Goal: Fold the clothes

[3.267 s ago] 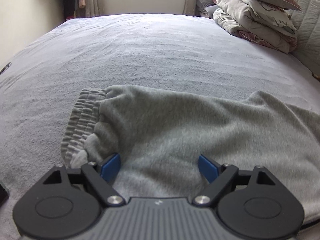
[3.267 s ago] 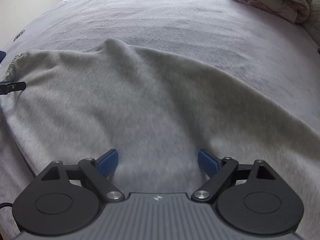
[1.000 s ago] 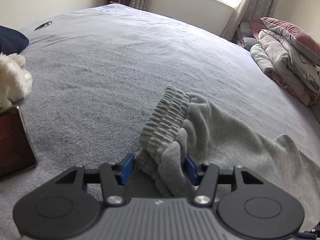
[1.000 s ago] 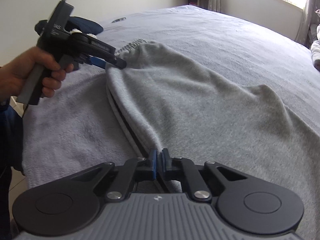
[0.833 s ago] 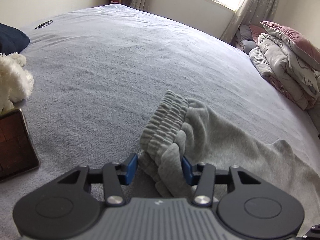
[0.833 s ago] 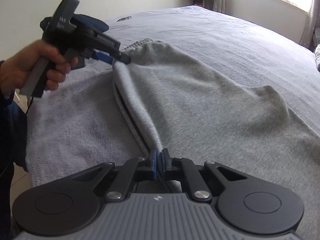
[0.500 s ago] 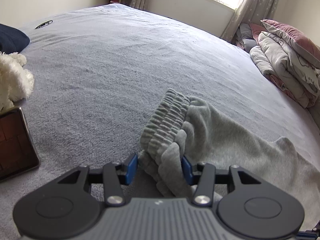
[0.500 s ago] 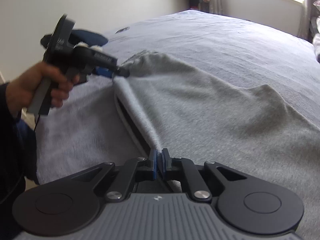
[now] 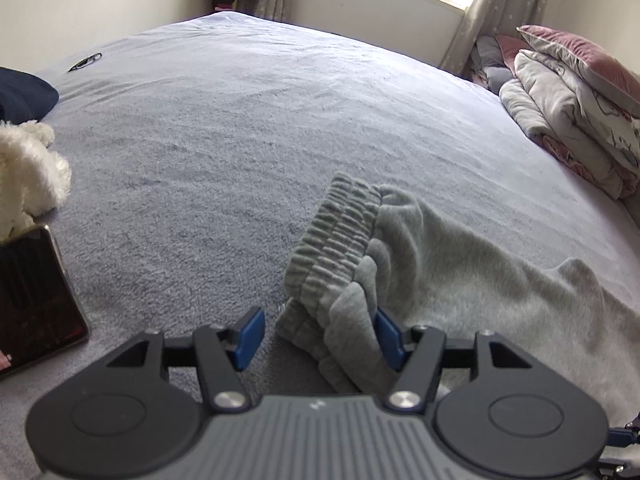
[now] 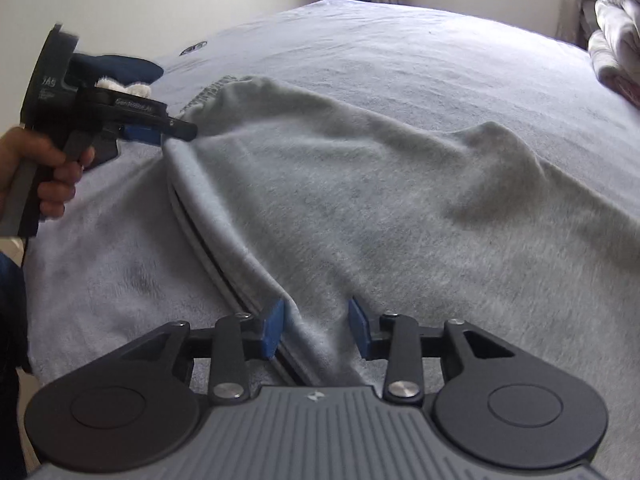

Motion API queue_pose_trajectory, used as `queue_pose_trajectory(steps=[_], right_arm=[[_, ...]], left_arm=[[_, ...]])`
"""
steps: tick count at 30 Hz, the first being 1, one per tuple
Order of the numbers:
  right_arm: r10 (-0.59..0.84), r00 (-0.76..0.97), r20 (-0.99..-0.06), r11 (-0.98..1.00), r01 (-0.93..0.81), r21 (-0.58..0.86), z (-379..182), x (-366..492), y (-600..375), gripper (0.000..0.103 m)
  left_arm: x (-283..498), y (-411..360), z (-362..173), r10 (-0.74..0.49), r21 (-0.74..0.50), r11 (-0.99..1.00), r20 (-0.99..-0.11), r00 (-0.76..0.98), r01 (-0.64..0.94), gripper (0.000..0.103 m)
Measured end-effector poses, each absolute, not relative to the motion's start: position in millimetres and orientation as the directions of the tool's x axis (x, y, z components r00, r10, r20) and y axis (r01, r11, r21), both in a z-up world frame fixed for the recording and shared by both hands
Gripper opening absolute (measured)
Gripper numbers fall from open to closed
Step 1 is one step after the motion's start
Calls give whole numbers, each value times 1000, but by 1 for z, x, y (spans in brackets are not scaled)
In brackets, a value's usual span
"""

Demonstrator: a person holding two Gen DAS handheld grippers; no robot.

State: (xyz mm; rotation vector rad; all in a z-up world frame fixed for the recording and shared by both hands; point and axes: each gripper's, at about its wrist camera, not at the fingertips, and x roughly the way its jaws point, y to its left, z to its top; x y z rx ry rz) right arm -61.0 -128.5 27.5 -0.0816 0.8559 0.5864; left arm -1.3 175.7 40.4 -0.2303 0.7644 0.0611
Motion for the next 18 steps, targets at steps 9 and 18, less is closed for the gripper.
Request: queue_pose_trajectory(steps=[9, 18], right_arm=[[369, 543, -755, 878, -469, 92, 23, -59, -131, 48], [371, 549, -749, 870, -488, 73, 24, -61, -131, 51]], left_arm=[[-24, 118, 61, 6, 3, 1000, -581, 814, -5, 68], [-18, 66, 32, -49, 55, 992, -669, 742, 115, 71]])
